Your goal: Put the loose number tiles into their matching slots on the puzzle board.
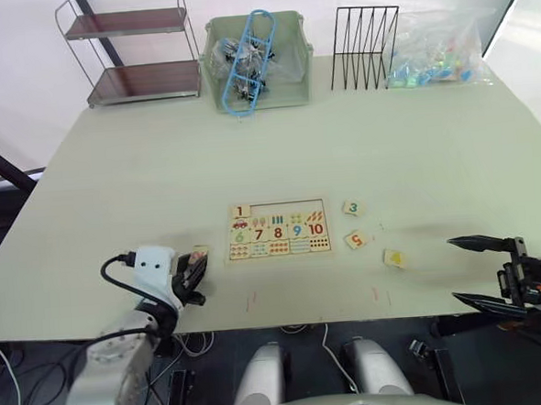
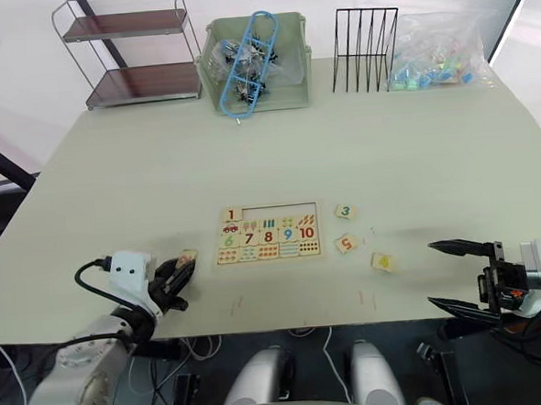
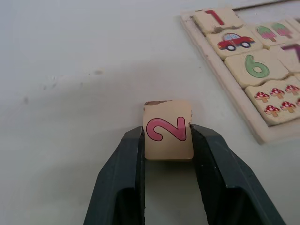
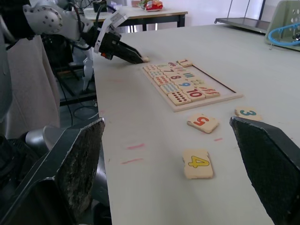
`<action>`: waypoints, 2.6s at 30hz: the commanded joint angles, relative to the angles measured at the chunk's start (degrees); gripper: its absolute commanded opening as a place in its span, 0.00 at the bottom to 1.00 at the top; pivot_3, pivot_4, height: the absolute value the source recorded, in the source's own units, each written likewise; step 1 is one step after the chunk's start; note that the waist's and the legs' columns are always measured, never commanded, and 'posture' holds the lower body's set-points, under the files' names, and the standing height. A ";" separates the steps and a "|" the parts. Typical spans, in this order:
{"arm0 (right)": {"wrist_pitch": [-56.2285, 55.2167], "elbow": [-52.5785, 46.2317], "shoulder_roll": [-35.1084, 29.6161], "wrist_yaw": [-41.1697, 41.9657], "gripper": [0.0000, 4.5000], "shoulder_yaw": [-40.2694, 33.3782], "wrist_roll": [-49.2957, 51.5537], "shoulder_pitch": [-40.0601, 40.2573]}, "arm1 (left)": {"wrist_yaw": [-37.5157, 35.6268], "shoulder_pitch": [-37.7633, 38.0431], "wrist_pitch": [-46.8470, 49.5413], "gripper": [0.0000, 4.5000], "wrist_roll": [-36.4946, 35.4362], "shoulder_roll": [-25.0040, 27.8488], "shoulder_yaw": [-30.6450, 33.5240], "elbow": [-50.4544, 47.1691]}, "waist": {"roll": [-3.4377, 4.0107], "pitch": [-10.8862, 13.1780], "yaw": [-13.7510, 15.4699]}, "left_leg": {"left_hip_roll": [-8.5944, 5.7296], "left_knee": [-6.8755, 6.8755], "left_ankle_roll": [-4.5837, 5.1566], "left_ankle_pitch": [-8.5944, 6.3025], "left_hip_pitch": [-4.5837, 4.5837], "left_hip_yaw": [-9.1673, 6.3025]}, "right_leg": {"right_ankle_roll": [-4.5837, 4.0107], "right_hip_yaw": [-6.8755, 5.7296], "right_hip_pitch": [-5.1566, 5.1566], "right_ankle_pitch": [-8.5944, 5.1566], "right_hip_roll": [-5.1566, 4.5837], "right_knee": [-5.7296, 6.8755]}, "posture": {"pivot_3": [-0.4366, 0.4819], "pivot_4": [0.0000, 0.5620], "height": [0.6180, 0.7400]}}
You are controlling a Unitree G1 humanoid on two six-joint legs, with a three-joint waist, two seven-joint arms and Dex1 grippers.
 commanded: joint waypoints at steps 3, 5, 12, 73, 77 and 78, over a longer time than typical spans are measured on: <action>0.32 -2.67 1.10 -0.82 1.00 -1.72 0.10 0.12 | -7.60 -4.63 -1.98 0.21 -3.35 6.16 3.75 2.72 | -0.15 0.09 0.02 | 0.00 -0.01 0.00 0.00 -0.04 0.00 | -0.09 -0.01 -0.02 0.06 -0.04 -0.06 | 0.48 0.27 1.00; 0.18 -3.61 1.75 -1.80 1.00 -1.97 -0.20 0.64 | -11.72 -7.96 -2.55 0.21 -4.16 9.87 3.80 5.05 | -0.19 0.11 0.03 | 0.00 -0.01 0.00 0.00 -0.09 -0.04 | -0.15 -0.04 -0.06 0.10 -0.09 -0.06 | 0.48 0.27 1.00; 0.11 -6.74 3.33 -4.76 1.00 -2.63 -0.60 2.44 | -26.29 -22.81 -4.91 0.21 -4.67 19.59 -2.34 15.63 | -0.22 0.18 -0.02 | 0.03 -0.04 -0.01 0.00 -0.12 -0.09 | -0.11 -0.13 -0.07 0.07 -0.02 -0.07 | 0.48 0.27 1.00; -3.41 -9.81 7.88 -11.74 1.00 -2.89 -3.66 3.51 | -58.84 -75.45 -33.91 0.21 29.71 5.60 -38.81 72.49 | -0.64 0.55 -0.21 | -0.33 0.25 0.00 0.02 -0.82 -0.24 | 0.06 -0.42 -0.56 0.27 0.09 0.22 | 0.48 0.27 1.00; -3.43 -9.74 7.90 -11.79 1.00 -2.72 -3.75 3.31 | -59.84 -75.37 -33.75 0.21 29.60 5.29 -39.06 72.58 | -0.64 0.55 -0.21 | -0.33 0.36 0.00 0.02 -0.82 -0.24 | 0.07 -0.42 -0.55 0.27 0.09 0.25 | 0.48 0.27 1.00; -3.43 -9.71 7.89 -11.77 1.00 -2.71 -3.75 3.29 | -60.15 -75.41 -33.45 0.21 29.57 5.24 -39.11 72.64 | -0.64 0.55 -0.21 | -0.32 0.39 0.01 0.02 -0.82 -0.24 | 0.07 -0.42 -0.54 0.27 0.09 0.26 | 0.48 0.27 1.00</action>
